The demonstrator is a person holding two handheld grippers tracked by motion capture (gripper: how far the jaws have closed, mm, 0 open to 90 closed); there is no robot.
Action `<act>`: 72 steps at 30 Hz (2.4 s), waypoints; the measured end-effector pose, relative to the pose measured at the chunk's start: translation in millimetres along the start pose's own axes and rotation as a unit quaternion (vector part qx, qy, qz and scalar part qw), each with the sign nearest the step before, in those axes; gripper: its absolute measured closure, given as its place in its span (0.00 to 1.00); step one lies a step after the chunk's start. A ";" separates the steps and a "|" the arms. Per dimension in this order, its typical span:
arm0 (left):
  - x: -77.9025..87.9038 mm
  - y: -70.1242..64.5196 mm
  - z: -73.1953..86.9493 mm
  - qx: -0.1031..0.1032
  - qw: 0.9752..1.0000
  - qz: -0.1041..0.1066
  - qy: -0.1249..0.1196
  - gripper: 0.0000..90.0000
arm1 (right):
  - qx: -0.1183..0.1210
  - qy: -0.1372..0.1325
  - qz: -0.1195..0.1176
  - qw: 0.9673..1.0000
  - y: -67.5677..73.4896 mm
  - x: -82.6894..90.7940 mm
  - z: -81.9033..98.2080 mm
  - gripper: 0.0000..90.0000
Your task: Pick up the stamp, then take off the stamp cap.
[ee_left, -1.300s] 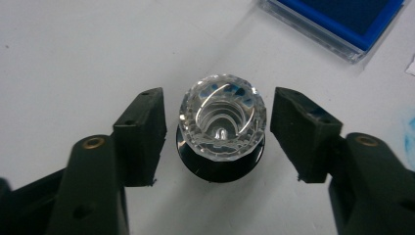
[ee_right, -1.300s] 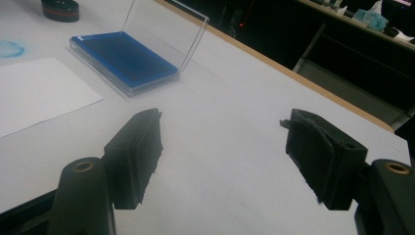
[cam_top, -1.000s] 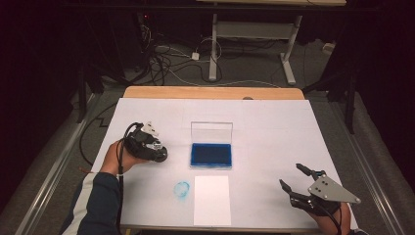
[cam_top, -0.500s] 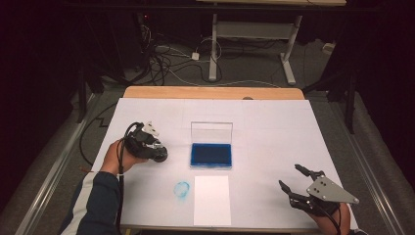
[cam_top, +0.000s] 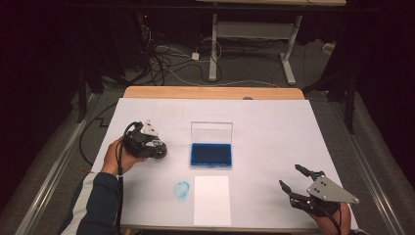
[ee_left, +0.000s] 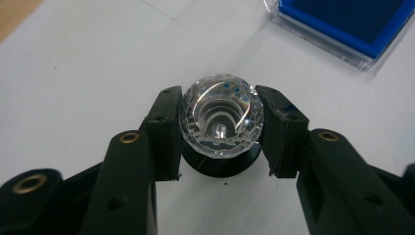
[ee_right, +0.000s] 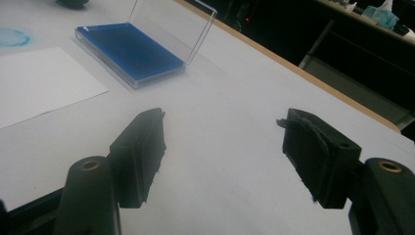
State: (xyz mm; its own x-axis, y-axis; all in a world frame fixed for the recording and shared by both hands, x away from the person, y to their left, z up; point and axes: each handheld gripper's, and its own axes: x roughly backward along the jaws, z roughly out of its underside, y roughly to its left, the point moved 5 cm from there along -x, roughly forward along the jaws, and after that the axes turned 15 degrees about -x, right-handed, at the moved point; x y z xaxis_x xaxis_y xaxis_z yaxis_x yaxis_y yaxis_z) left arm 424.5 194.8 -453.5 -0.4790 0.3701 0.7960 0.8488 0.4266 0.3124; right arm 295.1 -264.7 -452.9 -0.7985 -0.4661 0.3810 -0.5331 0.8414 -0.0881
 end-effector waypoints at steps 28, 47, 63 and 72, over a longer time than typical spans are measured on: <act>36.2 -52.3 -9.9 -0.014 0.994 -0.012 -0.108 0.60 | 0.014 0.004 -0.008 1.000 5.0 -10.6 -2.9 0.36; 48.8 -78.9 -33.7 -0.040 0.987 -0.004 -0.156 0.60 | 0.021 0.013 -0.035 0.999 13.9 -14.5 -2.1 0.36; 53.2 -104.7 -62.5 -0.072 0.980 0.008 -0.185 0.60 | 0.021 0.039 -0.090 0.995 38.8 -37.7 -5.4 0.28; 43.0 -114.2 -76.7 -0.075 0.978 0.028 -0.195 0.60 | 0.030 0.066 -0.143 0.987 73.5 -60.0 -11.5 0.27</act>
State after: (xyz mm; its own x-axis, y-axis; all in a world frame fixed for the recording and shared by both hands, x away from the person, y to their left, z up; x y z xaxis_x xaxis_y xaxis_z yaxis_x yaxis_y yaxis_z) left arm 324.2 98.7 -415.2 -0.4556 0.6881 0.5648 0.8850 0.2818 0.3707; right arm 307.0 -171.8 -471.6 -0.5722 -0.6393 0.5137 -0.7502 0.6611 -0.0130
